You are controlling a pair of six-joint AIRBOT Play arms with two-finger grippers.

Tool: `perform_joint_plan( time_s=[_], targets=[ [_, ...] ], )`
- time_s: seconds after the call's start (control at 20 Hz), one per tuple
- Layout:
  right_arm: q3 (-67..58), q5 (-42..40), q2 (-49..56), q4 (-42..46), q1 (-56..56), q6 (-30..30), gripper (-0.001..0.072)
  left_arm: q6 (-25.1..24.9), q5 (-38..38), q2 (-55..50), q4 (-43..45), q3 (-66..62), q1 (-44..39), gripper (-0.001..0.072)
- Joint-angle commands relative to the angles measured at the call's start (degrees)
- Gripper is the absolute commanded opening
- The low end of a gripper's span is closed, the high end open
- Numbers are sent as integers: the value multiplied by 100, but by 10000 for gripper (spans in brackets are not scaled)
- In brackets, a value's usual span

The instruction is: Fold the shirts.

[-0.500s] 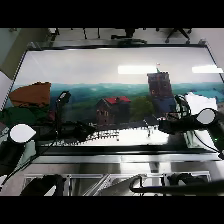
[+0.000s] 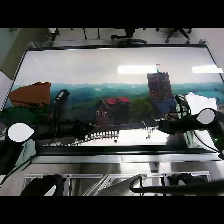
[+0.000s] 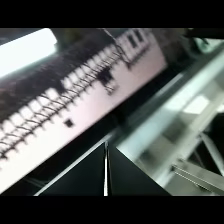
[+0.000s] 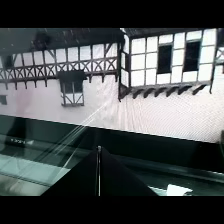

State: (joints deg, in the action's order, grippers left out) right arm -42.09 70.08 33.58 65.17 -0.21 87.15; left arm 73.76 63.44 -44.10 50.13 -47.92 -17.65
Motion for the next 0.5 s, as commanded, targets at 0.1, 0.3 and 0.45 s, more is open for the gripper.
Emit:
perform_joint_plan(
  time_s=[0.1, 0.3, 0.45],
  targets=[
    [2, 0, 0, 0, 4, 0, 18, 680, 304, -704, 2236, -1508, 1178, 701],
    [2, 0, 0, 0, 4, 0, 18, 468, 199, -1993, 3493, -2881, 2186, 701],
    [2, 0, 0, 0, 4, 0, 18, 442, -107, -3250, 4352, -3692, 2802, 701]
  ],
)
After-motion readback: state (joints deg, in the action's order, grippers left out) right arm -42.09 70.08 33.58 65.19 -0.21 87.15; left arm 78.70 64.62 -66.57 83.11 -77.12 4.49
